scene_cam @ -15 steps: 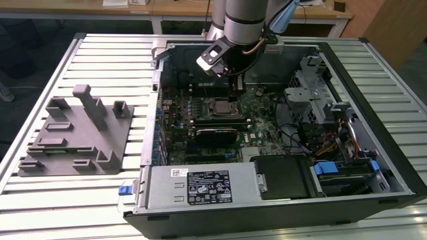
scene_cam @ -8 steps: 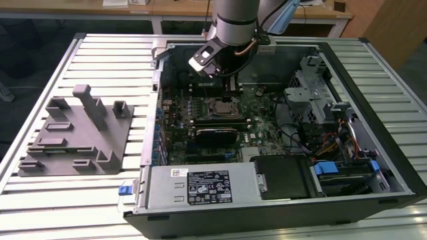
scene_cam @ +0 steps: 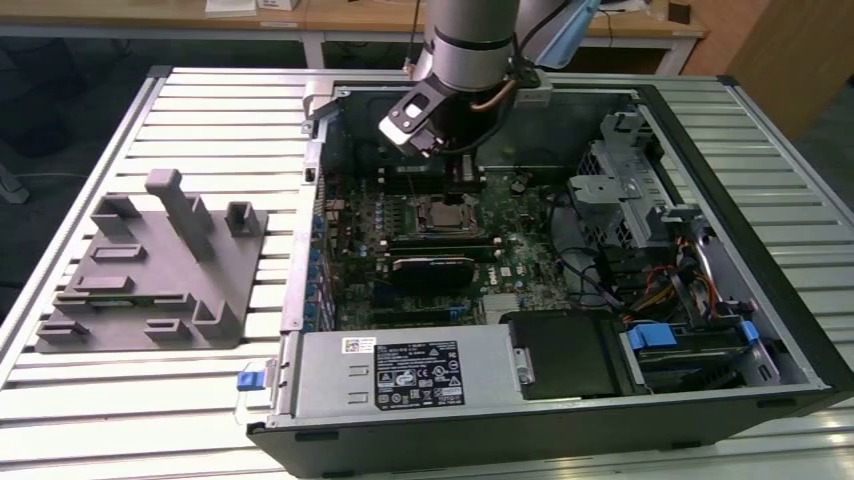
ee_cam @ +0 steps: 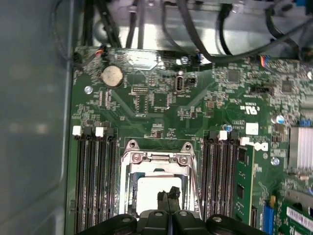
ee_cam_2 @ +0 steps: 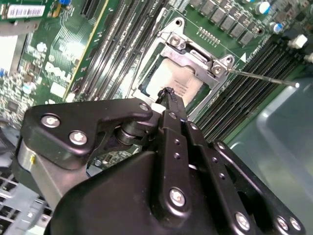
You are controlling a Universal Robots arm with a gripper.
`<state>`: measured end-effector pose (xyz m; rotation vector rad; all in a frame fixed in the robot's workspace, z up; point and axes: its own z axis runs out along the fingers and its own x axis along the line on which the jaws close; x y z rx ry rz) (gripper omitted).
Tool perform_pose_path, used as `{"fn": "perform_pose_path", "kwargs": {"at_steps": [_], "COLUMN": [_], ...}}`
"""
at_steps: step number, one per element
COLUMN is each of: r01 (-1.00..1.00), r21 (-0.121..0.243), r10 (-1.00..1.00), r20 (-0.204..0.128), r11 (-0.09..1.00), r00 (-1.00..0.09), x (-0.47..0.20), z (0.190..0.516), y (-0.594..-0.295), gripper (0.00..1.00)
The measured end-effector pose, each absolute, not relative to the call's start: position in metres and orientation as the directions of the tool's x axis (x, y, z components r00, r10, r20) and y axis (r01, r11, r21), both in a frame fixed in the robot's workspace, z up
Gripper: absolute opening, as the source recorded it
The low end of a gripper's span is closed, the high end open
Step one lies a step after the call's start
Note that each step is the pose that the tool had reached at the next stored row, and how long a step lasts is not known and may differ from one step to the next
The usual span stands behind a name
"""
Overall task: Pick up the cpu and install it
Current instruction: 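Close the cpu cover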
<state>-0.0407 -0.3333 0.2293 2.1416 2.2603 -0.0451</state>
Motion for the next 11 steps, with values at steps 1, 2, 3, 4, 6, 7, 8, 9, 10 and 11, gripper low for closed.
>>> {"fn": "perform_pose_path", "kwargs": {"at_steps": [1,2,3,4,6,7,8,9,10,11], "r01": [0.997,0.996,0.994,0.992,0.987,0.984,0.981,0.977,0.973,0.968], "r21": [-0.002,-0.002,-0.002,-0.002,-0.002,-0.002,-0.002,-0.002,-0.002,-0.002], "r10": [0.997,0.995,0.993,0.991,0.986,0.983,0.98,0.976,0.972,0.968], "r20": [-0.04,-0.04,-0.04,-0.04,-0.04,-0.04,-0.04,-0.04,-0.04,-0.04], "r11": [0.072,0.09,0.107,0.124,0.16,0.178,0.196,0.213,0.232,0.25], "r00": [-0.072,-0.09,-0.107,-0.124,-0.16,-0.178,-0.196,-0.213,-0.232,-0.249], "x": [-0.0407,-0.0407,-0.0407,-0.0407,-0.0407,-0.0407,-0.0407,-0.0407,-0.0407,-0.0407], "z": [0.2293,0.2293,0.2293,0.2293,0.2293,0.2293,0.2293,0.2293,0.2293,0.2292], "y": [-0.3333,-0.3333,-0.3333,-0.3333,-0.3333,-0.3333,-0.3333,-0.3333,-0.3333,-0.3333], "gripper": [0.11,0.11,0.11,0.11,0.11,0.11,0.11,0.11,0.11,0.11]}}
